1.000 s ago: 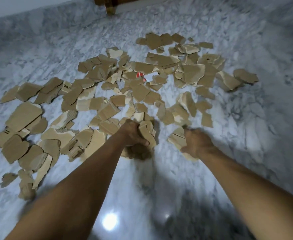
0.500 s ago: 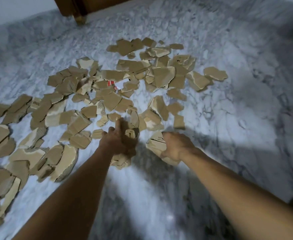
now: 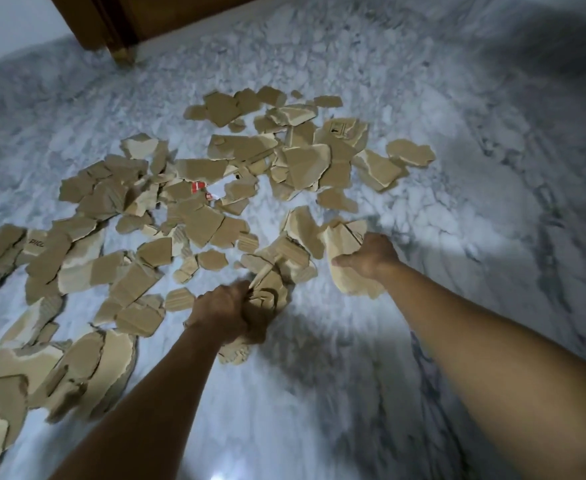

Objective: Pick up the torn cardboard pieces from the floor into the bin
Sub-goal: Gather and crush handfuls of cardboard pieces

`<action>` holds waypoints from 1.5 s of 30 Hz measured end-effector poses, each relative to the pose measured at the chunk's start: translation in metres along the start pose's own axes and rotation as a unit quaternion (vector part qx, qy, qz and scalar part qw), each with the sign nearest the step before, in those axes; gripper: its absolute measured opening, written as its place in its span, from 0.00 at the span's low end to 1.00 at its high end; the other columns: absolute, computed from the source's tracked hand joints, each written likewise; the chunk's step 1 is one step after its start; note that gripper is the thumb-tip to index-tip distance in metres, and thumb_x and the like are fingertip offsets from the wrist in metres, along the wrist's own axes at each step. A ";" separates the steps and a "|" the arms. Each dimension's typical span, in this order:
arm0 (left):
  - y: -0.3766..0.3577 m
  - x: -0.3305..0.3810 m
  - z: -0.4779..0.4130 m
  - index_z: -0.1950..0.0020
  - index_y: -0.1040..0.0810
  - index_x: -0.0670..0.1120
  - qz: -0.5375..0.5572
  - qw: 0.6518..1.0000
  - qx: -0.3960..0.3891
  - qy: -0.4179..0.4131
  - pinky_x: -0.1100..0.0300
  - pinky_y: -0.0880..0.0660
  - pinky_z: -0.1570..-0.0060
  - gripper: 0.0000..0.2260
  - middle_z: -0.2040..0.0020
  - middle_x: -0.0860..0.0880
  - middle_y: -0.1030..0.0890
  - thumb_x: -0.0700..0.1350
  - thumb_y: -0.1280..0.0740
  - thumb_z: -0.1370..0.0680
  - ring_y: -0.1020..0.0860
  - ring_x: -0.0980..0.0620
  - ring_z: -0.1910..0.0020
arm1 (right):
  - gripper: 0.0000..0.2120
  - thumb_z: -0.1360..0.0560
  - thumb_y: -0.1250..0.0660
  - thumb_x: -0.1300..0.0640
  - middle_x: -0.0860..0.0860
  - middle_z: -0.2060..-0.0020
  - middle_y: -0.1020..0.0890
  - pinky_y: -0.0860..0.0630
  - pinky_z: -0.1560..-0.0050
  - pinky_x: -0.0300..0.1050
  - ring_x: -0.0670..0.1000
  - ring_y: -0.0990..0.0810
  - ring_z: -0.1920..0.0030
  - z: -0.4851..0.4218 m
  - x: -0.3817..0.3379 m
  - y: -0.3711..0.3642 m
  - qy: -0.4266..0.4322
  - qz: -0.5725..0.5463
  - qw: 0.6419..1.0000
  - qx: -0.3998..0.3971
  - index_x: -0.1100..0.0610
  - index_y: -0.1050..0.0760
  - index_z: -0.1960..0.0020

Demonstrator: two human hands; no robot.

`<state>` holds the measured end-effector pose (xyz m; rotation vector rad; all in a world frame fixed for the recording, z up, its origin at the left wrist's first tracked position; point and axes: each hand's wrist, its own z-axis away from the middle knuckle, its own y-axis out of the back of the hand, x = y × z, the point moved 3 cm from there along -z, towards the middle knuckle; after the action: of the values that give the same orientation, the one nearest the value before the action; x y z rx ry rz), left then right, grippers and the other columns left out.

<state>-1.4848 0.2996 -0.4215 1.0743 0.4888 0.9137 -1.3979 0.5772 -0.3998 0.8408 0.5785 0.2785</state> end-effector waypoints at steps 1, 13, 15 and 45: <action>0.000 -0.001 -0.003 0.38 0.31 0.55 0.005 1.000 -0.003 -0.004 0.52 0.24 0.50 0.23 0.46 0.48 0.20 0.54 0.31 0.32 0.20 0.45 0.47 | 0.42 0.34 0.24 0.38 0.58 0.30 0.32 0.26 0.37 0.52 0.62 0.29 0.32 -0.001 -0.001 -0.007 -0.013 0.015 1.000 0.014 0.59 0.34 0.29; 0.008 -0.011 -0.008 0.36 0.24 0.53 0.168 0.982 -0.081 -0.009 0.54 0.24 0.44 0.31 0.43 0.47 0.18 0.61 0.24 0.36 0.21 0.45 0.43 | 0.44 0.36 0.19 0.47 0.53 0.33 0.26 0.29 0.38 0.48 0.57 0.27 0.33 0.030 0.018 -0.031 -0.047 -0.190 0.981 0.001 0.56 0.37 0.27; 0.019 -0.008 -0.002 0.37 0.22 0.50 0.233 0.970 -0.073 -0.010 0.53 0.24 0.44 0.31 0.44 0.46 0.18 0.61 0.28 0.38 0.20 0.44 0.44 | 0.45 0.36 0.19 0.46 0.52 0.35 0.27 0.27 0.43 0.47 0.55 0.27 0.35 0.051 0.030 -0.022 -0.054 -0.278 0.959 -0.001 0.59 0.36 0.27; 0.248 0.582 0.184 0.41 0.20 0.53 0.382 0.769 -0.214 -0.467 0.59 0.23 0.45 0.13 0.47 0.55 0.15 0.49 0.28 0.25 0.18 0.54 0.46 | 0.28 0.27 0.26 0.46 0.45 0.42 0.21 0.23 0.45 0.51 0.49 0.20 0.44 0.320 0.325 0.337 -0.015 -0.619 0.719 0.316 0.40 0.36 0.32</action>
<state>-1.1237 0.7265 -0.0736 1.1467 -1.0310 0.9664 -0.9503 0.7420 -0.0941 0.9168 1.1124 -1.2436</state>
